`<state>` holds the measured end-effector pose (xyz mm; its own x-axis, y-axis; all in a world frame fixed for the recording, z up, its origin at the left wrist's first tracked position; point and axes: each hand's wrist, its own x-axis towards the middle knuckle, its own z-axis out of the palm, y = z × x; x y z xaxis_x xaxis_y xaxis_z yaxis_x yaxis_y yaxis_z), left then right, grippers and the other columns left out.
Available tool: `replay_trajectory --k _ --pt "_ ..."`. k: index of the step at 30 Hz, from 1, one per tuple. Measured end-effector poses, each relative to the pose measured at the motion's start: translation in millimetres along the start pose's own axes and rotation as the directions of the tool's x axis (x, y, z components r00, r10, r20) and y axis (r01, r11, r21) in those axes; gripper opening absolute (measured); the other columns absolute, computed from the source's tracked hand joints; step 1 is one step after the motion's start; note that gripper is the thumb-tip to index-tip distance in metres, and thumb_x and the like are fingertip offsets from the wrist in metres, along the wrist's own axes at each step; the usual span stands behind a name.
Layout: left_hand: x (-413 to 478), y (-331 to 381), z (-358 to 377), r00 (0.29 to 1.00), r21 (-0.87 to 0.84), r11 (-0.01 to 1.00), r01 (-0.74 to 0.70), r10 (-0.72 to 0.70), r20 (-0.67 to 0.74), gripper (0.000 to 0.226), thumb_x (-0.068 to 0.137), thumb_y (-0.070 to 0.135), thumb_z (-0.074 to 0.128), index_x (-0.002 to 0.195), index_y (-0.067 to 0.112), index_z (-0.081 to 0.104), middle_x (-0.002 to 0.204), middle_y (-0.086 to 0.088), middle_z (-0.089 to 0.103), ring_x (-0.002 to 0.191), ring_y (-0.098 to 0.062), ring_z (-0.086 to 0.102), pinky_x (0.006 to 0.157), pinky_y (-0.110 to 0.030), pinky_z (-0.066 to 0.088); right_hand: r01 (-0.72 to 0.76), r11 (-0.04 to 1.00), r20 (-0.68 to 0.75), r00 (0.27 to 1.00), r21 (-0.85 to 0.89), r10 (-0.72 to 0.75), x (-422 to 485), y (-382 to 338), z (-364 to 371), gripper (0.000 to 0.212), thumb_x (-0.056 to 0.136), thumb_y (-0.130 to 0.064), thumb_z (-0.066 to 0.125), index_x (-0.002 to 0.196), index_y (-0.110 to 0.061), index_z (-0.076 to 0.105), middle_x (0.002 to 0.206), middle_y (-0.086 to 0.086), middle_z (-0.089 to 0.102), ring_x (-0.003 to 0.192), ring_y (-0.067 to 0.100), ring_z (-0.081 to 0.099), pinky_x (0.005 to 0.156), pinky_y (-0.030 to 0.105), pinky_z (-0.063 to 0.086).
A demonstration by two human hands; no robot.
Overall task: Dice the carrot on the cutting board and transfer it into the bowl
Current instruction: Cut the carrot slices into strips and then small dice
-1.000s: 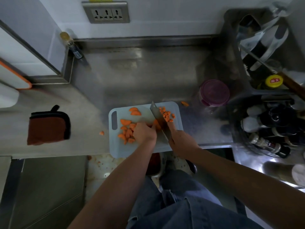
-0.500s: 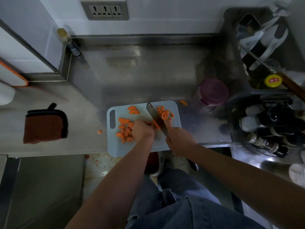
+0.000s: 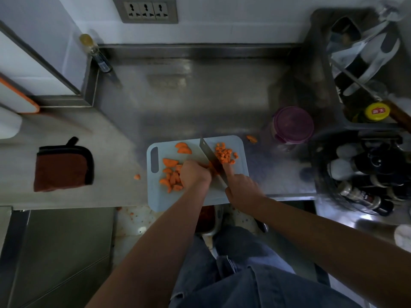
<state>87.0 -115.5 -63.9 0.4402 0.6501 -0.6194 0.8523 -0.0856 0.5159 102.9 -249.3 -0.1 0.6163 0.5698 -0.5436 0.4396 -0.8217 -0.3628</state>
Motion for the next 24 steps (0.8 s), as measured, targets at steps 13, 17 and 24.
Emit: replay_trajectory --k 13,17,24 --pt "4.2 0.6 -0.9 1.0 0.032 0.999 0.003 -0.002 -0.027 0.008 0.076 0.018 0.075 0.077 0.01 0.072 0.074 -0.008 0.071 0.073 -0.023 0.069 0.061 -0.028 0.054 0.034 0.999 0.001 0.999 -0.024 -0.034 1.8 3.3 3.8 0.057 0.092 -0.01 0.044 0.14 -0.018 0.017 0.085 0.005 0.05 0.085 0.031 0.06 0.076 0.046 0.051" --pt "3.8 1.1 -1.1 1.0 0.014 1.0 0.002 -0.002 -0.028 0.009 0.076 0.018 0.075 0.075 0.009 0.072 0.074 -0.008 0.072 0.072 -0.023 0.07 0.061 -0.029 0.056 0.025 0.999 -0.007 1.0 -0.034 -0.025 5.9 0.7 3.4 0.06 0.092 -0.01 0.044 0.143 -0.018 0.015 0.084 0.005 0.049 0.081 0.029 0.058 0.07 0.041 0.045" --pt "8.2 -5.8 3.0 1.0 -0.029 0.999 0.024 -0.024 0.004 0.016 0.068 0.026 0.078 0.068 0.011 0.073 0.068 -0.007 0.071 0.069 -0.025 0.071 0.066 -0.039 0.061 0.025 0.999 -0.081 0.996 0.024 -0.023 9.1 2.5 -5.1 0.053 0.093 -0.011 0.044 0.14 -0.018 0.019 0.077 0.004 0.05 0.076 0.032 0.059 0.069 0.045 0.051"
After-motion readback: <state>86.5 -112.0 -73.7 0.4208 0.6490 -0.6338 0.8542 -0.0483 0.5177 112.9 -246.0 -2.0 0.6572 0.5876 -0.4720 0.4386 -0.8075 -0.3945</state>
